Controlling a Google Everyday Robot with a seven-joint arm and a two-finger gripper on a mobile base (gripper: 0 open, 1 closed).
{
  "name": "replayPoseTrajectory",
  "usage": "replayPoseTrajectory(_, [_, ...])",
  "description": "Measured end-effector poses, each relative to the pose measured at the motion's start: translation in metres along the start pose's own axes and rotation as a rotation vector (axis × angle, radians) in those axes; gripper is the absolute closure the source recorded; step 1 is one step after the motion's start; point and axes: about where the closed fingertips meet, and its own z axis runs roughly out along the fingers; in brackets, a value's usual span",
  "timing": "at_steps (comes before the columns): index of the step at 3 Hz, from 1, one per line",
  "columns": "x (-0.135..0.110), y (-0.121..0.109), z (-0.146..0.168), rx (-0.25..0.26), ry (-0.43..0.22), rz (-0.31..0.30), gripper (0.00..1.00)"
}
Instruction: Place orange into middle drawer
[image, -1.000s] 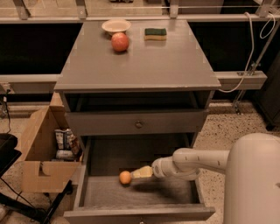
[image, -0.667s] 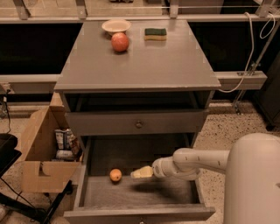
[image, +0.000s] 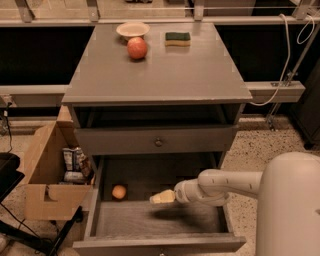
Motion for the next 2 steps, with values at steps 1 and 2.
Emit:
replayPoseTrajectory(1, [0.0000,0.0000,-0.0001,0.000,0.000,0.000,0.00])
replayPoseTrajectory(2, [-0.0002,0.0002,-0.0003,0.000,0.000,0.000,0.00])
